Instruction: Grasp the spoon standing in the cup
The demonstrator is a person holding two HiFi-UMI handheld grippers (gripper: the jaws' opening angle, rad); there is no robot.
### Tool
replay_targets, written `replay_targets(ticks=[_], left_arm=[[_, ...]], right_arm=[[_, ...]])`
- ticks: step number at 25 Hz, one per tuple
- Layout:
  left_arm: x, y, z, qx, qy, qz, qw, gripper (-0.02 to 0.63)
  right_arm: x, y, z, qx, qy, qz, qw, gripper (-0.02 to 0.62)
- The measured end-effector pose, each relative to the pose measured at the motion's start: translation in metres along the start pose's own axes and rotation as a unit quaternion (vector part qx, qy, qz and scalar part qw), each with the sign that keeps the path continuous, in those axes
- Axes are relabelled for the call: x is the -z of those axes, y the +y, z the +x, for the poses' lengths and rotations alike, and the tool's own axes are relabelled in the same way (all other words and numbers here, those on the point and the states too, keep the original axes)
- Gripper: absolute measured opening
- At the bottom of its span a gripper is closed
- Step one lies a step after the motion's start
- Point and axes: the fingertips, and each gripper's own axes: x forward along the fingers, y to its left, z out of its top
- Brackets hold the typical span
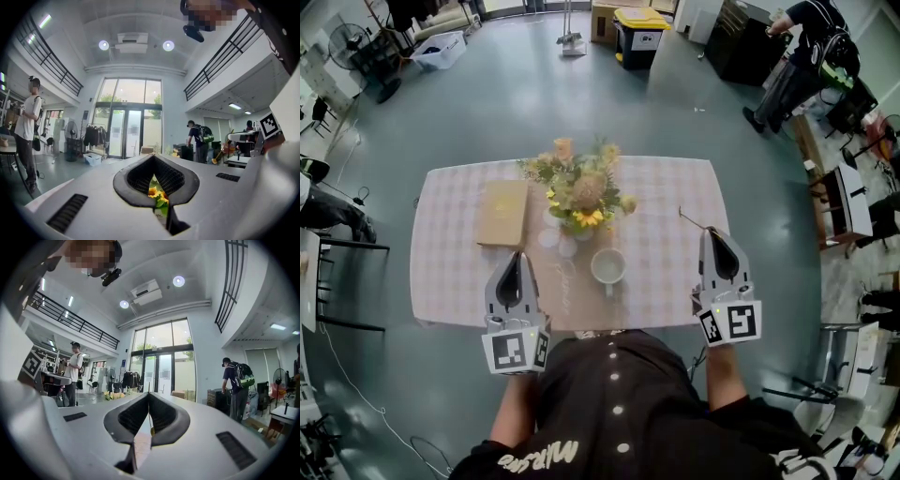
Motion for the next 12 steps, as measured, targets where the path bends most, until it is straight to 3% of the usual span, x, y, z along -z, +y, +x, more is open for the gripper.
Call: replay_targets(ticks=[12], left_arm=[[0.0003, 0.0016, -0.0027, -0.001, 0.001, -0.003, 1.0, 0.018]], right_arm=[[-0.0005, 0.0043, 0.001, -0.005, 0.002, 0.001, 1.0, 0.003]])
